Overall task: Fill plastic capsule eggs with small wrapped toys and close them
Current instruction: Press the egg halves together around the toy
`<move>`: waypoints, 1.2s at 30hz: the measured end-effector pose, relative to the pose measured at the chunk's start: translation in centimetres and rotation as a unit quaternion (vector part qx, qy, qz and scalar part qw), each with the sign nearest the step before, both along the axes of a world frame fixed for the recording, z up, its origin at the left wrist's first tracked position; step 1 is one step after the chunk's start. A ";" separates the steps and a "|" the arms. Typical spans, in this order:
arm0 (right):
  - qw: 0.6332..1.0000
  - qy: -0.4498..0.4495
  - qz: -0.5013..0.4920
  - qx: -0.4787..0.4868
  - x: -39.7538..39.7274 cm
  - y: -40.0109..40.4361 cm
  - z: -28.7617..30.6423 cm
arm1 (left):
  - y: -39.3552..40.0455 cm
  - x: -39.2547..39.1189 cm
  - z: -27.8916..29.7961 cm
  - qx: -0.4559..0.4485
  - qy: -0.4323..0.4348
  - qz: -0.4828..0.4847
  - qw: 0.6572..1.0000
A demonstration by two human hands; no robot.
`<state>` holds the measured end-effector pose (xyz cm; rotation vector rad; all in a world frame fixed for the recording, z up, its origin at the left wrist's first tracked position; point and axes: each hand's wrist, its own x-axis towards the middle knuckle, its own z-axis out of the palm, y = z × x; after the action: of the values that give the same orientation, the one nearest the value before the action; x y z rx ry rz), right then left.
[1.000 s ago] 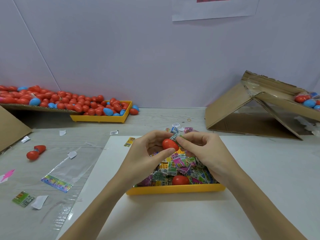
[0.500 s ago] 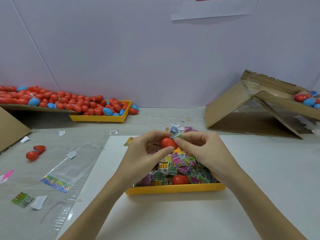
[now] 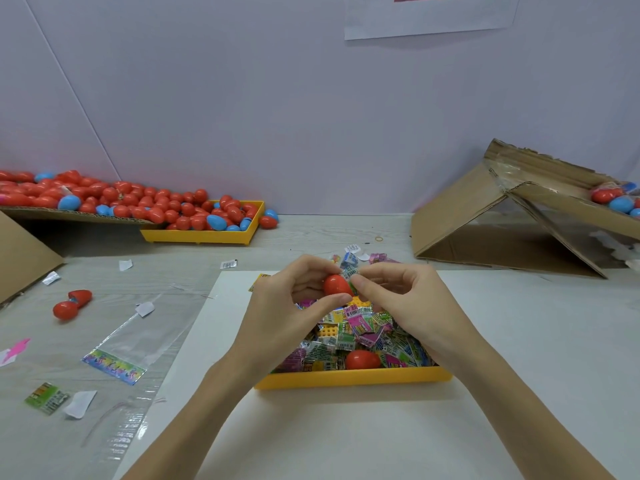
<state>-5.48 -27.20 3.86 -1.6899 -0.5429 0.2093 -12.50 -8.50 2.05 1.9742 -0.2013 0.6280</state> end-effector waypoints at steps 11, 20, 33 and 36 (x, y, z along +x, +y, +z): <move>0.984 0.150 0.048 0.080 -0.7 0.6 0.2 | -0.8 -0.5 0.2 0.096 -0.116 0.080 0.985; 0.923 0.334 0.080 0.172 -0.7 0.8 0.2 | -1.0 -0.2 -0.2 0.190 -0.126 0.105 0.968; 0.802 0.543 0.093 0.231 -0.4 1.0 -0.2 | 0.1 0.5 -0.4 0.269 -0.114 0.051 0.955; 0.798 0.544 0.098 0.240 -0.4 1.1 -0.1 | -0.3 0.2 -0.3 0.222 -0.089 0.044 0.970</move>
<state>-5.84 -26.13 3.81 -0.7848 0.1236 1.0264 -12.34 -8.81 1.74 2.3664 -0.3930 0.8777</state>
